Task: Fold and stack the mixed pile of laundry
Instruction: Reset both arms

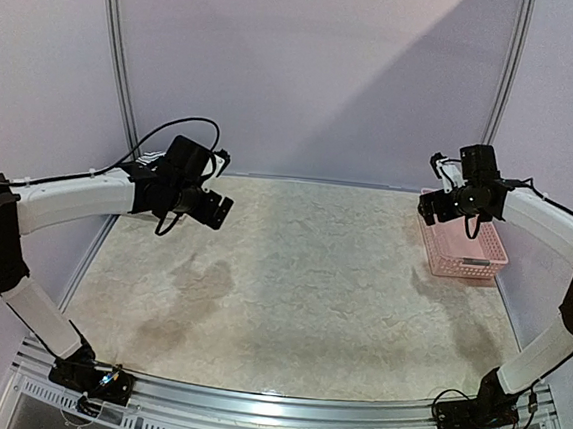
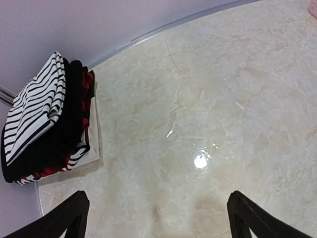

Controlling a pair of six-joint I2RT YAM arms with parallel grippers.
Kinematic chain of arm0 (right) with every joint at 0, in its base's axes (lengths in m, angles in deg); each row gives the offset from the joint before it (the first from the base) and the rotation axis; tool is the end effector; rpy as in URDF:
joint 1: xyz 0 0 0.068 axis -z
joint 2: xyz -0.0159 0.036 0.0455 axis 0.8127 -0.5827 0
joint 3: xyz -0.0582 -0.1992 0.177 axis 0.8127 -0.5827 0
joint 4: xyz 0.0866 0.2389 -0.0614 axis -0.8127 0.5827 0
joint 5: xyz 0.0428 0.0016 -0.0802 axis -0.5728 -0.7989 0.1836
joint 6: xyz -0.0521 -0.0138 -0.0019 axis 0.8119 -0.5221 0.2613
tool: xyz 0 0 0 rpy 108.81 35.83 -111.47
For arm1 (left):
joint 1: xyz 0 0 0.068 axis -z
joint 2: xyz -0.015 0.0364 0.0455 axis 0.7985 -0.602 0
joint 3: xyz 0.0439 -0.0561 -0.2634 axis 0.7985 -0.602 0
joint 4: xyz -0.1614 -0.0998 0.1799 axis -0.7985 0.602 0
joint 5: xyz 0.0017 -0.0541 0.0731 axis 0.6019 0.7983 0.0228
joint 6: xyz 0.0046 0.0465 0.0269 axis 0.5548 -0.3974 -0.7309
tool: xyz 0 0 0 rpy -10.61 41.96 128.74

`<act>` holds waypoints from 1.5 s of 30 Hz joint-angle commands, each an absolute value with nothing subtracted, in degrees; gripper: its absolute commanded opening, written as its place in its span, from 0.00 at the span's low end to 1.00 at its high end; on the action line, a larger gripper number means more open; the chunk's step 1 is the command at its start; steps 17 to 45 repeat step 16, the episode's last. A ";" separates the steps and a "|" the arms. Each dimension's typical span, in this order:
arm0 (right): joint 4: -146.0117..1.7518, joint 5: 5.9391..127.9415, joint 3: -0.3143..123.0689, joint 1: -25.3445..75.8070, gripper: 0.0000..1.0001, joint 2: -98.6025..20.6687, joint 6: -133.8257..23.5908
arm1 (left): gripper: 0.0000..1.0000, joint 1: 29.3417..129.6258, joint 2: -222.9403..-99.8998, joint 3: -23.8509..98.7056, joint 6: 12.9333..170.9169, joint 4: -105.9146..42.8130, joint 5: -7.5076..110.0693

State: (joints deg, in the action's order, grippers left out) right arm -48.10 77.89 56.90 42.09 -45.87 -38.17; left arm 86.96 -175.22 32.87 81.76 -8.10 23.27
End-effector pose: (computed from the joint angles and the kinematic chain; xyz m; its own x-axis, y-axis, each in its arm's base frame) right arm 0.3372 0.0713 0.2913 -0.6069 -0.3117 -0.7311 -0.2809 0.9446 -0.1695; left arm 0.2928 -0.1828 0.2699 -0.5727 0.3579 -0.7375 0.3067 0.9279 0.2121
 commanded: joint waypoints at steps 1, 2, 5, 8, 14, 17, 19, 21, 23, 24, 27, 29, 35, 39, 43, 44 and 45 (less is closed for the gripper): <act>-51.97 84.08 55.53 41.90 0.99 -47.32 -41.28 | 1.00 92.17 -172.42 31.17 79.27 -19.72 16.37; -51.75 82.71 55.64 41.95 0.99 -46.73 -40.83 | 1.00 92.40 -172.87 31.18 80.86 -19.27 16.05; -50.59 78.30 56.62 41.97 0.99 -43.90 -40.43 | 0.99 92.53 -175.77 33.99 85.23 -14.96 15.62; -50.23 72.87 56.14 41.96 0.99 -40.43 -40.06 | 1.00 92.54 -176.70 36.48 86.28 -12.64 12.70; -52.22 70.70 53.20 41.96 0.99 -36.20 -39.62 | 1.00 92.54 -174.75 35.24 86.13 -14.67 11.97; -55.14 70.89 50.36 41.97 0.99 -34.48 -40.02 | 1.00 92.53 -174.90 35.35 86.16 -14.61 12.15; -55.14 70.89 50.36 41.97 0.99 -34.48 -40.02 | 1.00 92.53 -174.90 35.35 86.16 -14.61 12.15; -55.14 70.89 50.36 41.97 0.99 -34.48 -40.02 | 1.00 92.53 -174.90 35.35 86.16 -14.61 12.15; -55.14 70.89 50.36 41.97 0.99 -34.48 -40.02 | 1.00 92.53 -174.90 35.35 86.16 -14.61 12.15; -55.14 70.89 50.36 41.97 0.99 -34.48 -40.02 | 1.00 92.53 -174.90 35.35 86.16 -14.61 12.15; -55.14 70.89 50.36 41.97 0.99 -34.48 -40.02 | 1.00 92.53 -174.90 35.35 86.16 -14.61 12.15; -55.14 70.89 50.36 41.97 0.99 -34.48 -40.02 | 1.00 92.53 -174.90 35.35 86.16 -14.61 12.15; -55.14 70.89 50.36 41.97 0.99 -34.48 -40.02 | 1.00 92.53 -174.90 35.35 86.16 -14.61 12.15; -55.14 70.89 50.36 41.97 0.99 -34.48 -40.02 | 1.00 92.53 -174.90 35.35 86.16 -14.61 12.15; -55.14 70.89 50.36 41.97 0.99 -34.48 -40.02 | 1.00 92.53 -174.90 35.35 86.16 -14.61 12.15; -55.14 70.89 50.36 41.97 0.99 -34.48 -40.02 | 1.00 92.53 -174.90 35.35 86.16 -14.61 12.15; -55.14 70.89 50.36 41.97 0.99 -34.48 -40.02 | 1.00 92.53 -174.90 35.35 86.16 -14.61 12.15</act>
